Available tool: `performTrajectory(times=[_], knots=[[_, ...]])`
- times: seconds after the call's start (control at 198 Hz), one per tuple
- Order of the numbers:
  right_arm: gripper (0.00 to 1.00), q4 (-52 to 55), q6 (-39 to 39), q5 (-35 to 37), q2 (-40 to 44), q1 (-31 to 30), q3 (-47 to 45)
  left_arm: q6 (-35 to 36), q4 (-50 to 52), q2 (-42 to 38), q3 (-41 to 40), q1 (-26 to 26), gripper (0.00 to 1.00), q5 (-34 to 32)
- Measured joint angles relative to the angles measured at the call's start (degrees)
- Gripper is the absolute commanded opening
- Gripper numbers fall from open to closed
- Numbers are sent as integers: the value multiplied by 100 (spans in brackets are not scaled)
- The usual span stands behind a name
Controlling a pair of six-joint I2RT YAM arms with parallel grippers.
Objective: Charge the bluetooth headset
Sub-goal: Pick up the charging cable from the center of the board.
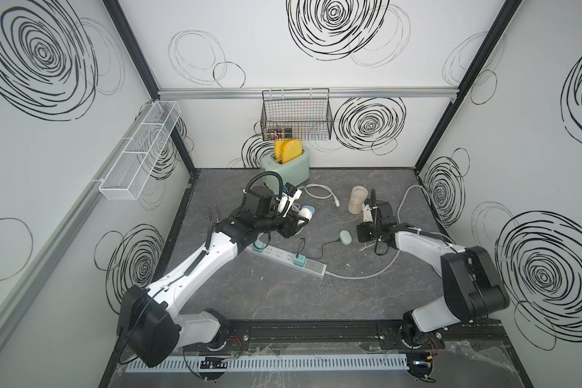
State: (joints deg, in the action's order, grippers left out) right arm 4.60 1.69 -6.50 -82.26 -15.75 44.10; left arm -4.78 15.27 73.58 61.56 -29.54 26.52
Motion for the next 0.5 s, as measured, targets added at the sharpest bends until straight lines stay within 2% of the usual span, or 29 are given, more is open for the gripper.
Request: performTrajectory(times=[0.141,0.282,0.504], knots=[[2,-785,-24,-1235,894,-2,-439,-52,-57,0,-9,59,31,17],[1,-1226,-2,-2387,1257,-85,-664,-61,-267,-4,-81,155,31,170],[0,-1405,203,-3397,1521,-546,-680,33,-649,-20,-245,157,30,323]])
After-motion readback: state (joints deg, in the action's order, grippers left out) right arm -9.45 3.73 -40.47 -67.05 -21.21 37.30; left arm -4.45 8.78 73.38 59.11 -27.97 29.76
